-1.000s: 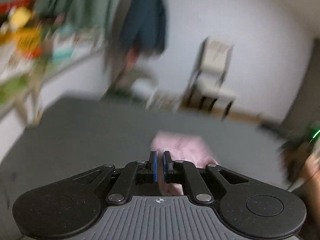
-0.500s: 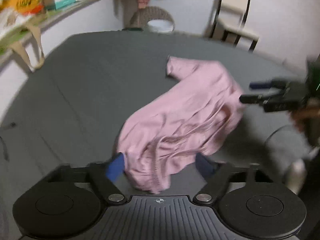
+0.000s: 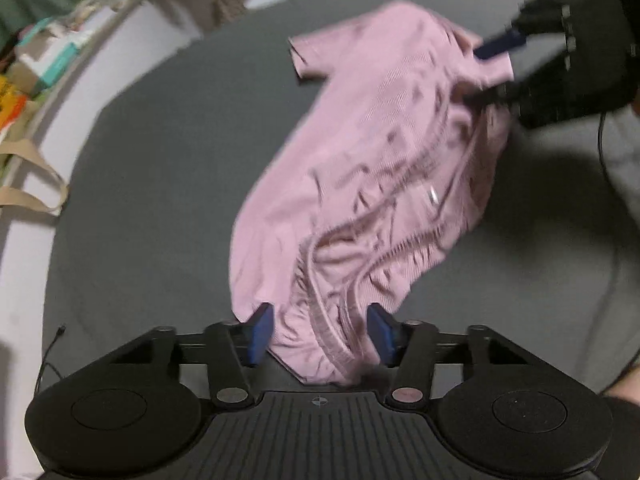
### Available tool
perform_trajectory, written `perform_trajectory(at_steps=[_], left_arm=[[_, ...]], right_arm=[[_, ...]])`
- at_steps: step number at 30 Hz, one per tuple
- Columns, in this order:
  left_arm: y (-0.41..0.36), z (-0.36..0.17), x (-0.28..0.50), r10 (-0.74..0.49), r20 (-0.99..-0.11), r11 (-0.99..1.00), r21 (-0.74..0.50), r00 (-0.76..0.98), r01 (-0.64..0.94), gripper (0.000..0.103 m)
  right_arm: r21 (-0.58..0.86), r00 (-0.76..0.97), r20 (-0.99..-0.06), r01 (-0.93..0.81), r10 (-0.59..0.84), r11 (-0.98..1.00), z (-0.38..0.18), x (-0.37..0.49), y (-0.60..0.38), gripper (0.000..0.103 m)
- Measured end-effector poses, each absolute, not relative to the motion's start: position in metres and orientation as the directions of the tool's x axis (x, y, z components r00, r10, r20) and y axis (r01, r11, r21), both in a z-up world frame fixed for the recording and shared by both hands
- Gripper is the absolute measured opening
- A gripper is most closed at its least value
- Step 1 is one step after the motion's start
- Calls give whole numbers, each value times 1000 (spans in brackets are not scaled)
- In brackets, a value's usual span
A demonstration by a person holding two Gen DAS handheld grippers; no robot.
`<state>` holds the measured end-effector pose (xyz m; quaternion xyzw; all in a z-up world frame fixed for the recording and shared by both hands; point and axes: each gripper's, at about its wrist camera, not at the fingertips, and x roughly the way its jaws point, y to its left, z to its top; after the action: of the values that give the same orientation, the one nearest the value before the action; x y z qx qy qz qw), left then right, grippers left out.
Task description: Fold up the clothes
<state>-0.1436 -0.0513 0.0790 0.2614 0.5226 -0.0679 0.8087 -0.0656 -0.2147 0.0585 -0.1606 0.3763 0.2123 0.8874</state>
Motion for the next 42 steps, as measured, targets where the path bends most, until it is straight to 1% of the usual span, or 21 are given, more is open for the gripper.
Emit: perform_trajectory(at_steps=[2, 3, 4, 5, 6, 9, 10, 12, 14, 17, 19, 23, 25, 28, 32, 36, 37, 39, 40, 41, 42], left_arm=[[-53, 73, -140, 194, -888, 829, 376, 418, 415, 32], [-54, 67, -139, 228, -885, 794, 411, 407, 448, 27], [-55, 61, -138, 257, -882, 755, 439, 396, 488, 19], [-57, 57, -139, 281, -879, 717, 460, 386, 524, 16], [-57, 53, -140, 299, -879, 688, 469, 372, 554, 14], [-51, 46, -143, 316, -892, 662, 452, 324, 598, 9], [-48, 46, -143, 311, -894, 675, 446, 321, 588, 7], [-42, 54, -141, 301, -890, 711, 450, 343, 541, 5], [-40, 69, -144, 303, -854, 719, 497, 424, 486, 5], [-43, 102, -159, 291, -776, 741, 553, 559, 381, 6], [-48, 129, -177, 280, -703, 736, 595, 654, 323, 6], [-52, 181, -206, 250, -578, 728, 641, 777, 243, 6], [-51, 202, -220, 240, -517, 721, 662, 822, 206, 6], [-43, 237, -247, 219, -416, 722, 678, 882, 140, 6], [-42, 294, -286, 185, -278, 714, 697, 943, 66, 6], [-44, 354, -320, 146, -134, 691, 723, 980, -5, 6], [-43, 366, -327, 129, -112, 699, 715, 985, -10, 6], [-40, 388, -338, 88, -100, 733, 680, 991, 4, 6], [-38, 393, -340, 73, -107, 743, 669, 992, 18, 6], [-38, 397, -343, 58, -116, 751, 660, 992, 34, 6], [-38, 394, -345, 41, -135, 750, 658, 990, 59, 6]], right_arm=[[-81, 612, -743, -485, 272, 871, 56, -60, -220, 34], [-57, 602, -747, -483, 284, 874, 55, -57, -223, 33], [-42, 592, -752, -482, 291, 875, 54, -56, -225, 31], [-30, 583, -757, -483, 296, 875, 52, -55, -226, 26], [-26, 573, -764, -487, 297, 873, 50, -54, -226, 21], [-11, 551, -777, -497, 306, 867, 49, -58, -227, 13], [-13, 554, -774, -499, 307, 867, 51, -61, -227, 12], [-52, 592, -754, -487, 286, 872, 58, -71, -227, 9], [-109, 644, -722, -469, 255, 877, 67, -84, -226, 7], [-214, 746, -634, -423, 204, 881, 90, -110, -226, 6], [-226, 809, -559, -360, 182, 905, 110, -127, -231, 6], [-225, 906, -400, -241, 136, 944, 150, -170, -235, 6], [-233, 934, -339, -201, 114, 951, 168, -192, -233, 6], [-289, 964, -254, -149, 75, 946, 200, -220, -226, 6], [-341, 993, -115, -70, 32, 937, 252, -248, -219, 7], [-307, 1000, 14, -2, 7, 952, 302, -276, -222, 7], [-297, 1000, 27, 6, 2, 955, 310, -283, -225, 8], [-306, 1000, 7, 7, -5, 952, 315, -292, -231, 20], [-312, 1000, -25, -8, 0, 950, 313, -296, -235, 24], [-310, 997, -80, -38, 13, 950, 307, -299, -242, 29], [-301, 990, -138, -73, 32, 951, 299, -302, -248, 30]])
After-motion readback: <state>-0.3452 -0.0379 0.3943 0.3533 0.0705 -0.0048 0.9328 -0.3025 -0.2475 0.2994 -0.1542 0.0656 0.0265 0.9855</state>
